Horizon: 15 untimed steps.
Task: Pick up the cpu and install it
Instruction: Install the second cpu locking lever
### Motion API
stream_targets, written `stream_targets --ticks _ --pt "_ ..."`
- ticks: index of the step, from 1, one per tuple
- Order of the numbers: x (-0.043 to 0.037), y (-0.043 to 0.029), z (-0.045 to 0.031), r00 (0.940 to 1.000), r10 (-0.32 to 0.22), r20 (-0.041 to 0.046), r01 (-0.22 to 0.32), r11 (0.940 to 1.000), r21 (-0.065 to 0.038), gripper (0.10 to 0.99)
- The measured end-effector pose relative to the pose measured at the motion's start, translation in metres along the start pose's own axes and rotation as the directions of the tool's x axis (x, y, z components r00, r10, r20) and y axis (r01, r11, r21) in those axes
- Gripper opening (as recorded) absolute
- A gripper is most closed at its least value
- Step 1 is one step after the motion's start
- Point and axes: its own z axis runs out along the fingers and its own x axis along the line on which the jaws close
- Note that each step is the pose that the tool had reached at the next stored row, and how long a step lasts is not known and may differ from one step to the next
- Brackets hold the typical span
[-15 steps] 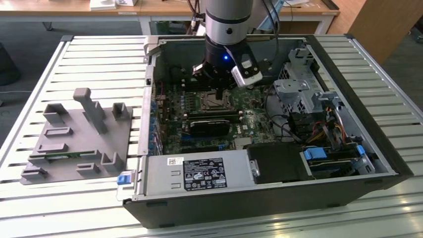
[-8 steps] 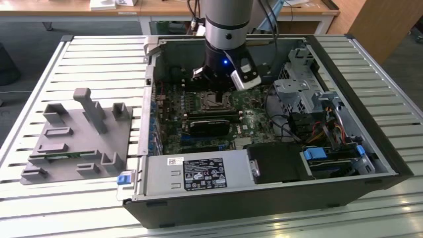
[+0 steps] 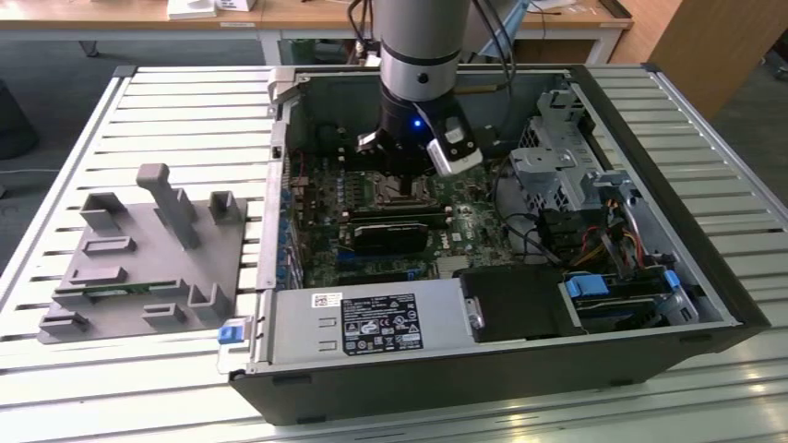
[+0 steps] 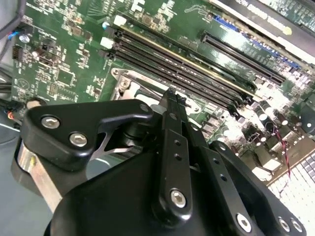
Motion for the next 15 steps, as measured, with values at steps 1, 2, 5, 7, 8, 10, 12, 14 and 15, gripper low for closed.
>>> stream_targets --ticks 1,2,5,7,8,10,12,14,15 --pt "0.0011 -0.0001 0.0004 1.0000 0.000 0.0000 0.000 1.0000 -0.001 0.106" --pt "0.0020 -0.0002 0.0007 1.0000 0.000 0.0000 0.000 1.0000 -0.002 0.106" --pt "0.0047 -0.0005 0.0019 1.0000 0.000 -0.0002 0.000 1.0000 -0.004 0.106" --pt "0.0076 -0.0007 0.0026 1.0000 0.000 -0.0003 0.000 1.0000 -0.004 0.106" --pt "0.0088 -0.0008 0.0033 1.0000 0.000 -0.0002 0.000 1.0000 -0.005 0.106" --pt "0.0105 -0.0011 0.0057 1.0000 0.000 -0.0003 0.000 1.0000 -0.005 0.106" --pt "0.0107 -0.0014 0.0093 1.0000 0.000 -0.0003 0.000 1.0000 -0.005 0.106" --pt "0.0109 -0.0017 0.0129 1.0000 0.000 -0.0005 0.000 1.0000 -0.005 0.106" --pt "0.0110 -0.0019 0.0147 1.0000 0.000 -0.0006 0.000 1.0000 -0.005 0.106"
